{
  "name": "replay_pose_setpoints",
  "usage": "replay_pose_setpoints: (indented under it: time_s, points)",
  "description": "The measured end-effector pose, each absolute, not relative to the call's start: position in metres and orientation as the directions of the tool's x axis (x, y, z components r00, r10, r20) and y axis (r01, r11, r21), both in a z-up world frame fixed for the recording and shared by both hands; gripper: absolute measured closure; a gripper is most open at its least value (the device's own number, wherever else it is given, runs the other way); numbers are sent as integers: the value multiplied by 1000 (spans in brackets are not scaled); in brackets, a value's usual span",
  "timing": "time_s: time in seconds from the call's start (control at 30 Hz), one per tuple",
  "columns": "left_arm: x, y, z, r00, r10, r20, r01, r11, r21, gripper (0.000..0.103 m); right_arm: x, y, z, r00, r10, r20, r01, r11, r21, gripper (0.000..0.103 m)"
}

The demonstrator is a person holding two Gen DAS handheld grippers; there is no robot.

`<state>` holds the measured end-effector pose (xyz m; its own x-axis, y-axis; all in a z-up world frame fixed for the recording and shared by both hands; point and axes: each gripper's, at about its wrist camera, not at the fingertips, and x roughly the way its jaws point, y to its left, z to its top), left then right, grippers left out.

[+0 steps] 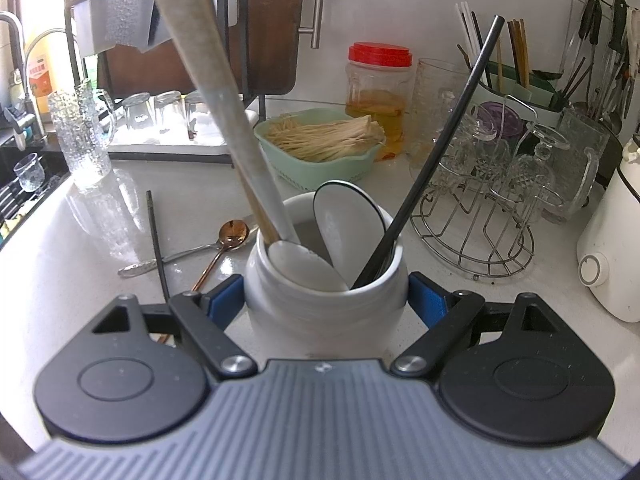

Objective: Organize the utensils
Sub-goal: 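Move the left tool down to the silver spoon on the counter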

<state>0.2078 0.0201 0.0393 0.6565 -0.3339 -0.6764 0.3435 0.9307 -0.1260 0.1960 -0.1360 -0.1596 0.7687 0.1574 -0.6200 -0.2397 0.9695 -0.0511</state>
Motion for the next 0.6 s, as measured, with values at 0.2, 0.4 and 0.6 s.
replay_pose_setpoints:
  time_s: [0.2,0.4,0.6]
  points:
    - [206,40,21,663,-284,-692,281,952,-122,8,195,-135,-160,771,150,-619,-230,972,-51,13]
    - [204,54,0,666,-258,-700,250,961,-117,4,195,-133,-160,773,143,-618,-220,974,-50,14]
    - [207,61,-22,640,-234,-732,234,967,-104,4,194,-132,-160,779,133,-613,-205,978,-48,13]
